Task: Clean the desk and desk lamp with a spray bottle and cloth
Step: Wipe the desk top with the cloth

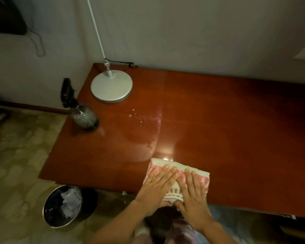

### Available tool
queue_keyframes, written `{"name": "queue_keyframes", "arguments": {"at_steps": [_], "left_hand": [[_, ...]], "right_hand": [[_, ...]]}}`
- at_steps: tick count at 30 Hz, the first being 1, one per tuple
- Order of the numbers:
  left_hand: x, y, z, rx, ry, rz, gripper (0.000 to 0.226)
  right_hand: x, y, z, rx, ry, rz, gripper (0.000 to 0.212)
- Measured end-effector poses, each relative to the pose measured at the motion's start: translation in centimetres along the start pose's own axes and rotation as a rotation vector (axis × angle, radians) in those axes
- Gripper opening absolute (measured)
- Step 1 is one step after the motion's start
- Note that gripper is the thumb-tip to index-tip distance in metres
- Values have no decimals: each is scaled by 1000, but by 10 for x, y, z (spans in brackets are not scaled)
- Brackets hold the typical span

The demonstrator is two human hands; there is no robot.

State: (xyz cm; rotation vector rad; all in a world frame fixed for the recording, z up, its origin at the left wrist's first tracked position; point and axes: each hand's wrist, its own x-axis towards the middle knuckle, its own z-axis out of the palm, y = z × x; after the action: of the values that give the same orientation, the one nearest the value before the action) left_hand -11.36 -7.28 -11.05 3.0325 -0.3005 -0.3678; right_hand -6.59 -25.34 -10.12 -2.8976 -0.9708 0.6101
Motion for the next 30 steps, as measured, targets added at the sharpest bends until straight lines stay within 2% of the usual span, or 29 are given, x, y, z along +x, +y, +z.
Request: {"name": "queue_keyframes", "arguments": {"at_steps": [7, 10, 13, 21, 25, 30], "left_hand": [[-59, -86, 5, 1, -45, -93, 101], [-66, -101, 5, -17, -46, -120, 101], [-63, -107, 2, -39, -64, -135, 105], [12, -140, -25, -50, -78, -161, 100], [57, -169, -32, -29, -22, -133, 102], [118, -208, -47, -26, 43, -134, 99]], "right_hand": [[41, -95, 0, -2, -27, -121, 82], [51, -106, -10, 53, -129, -151, 83], [64, -100, -18, 108, -107, -249, 80], [132, -76, -53, 142, -136, -216, 85], [180, -65, -68, 145, -117, -179, 80], [246, -49, -97, 173, -133, -156, 87]]}}
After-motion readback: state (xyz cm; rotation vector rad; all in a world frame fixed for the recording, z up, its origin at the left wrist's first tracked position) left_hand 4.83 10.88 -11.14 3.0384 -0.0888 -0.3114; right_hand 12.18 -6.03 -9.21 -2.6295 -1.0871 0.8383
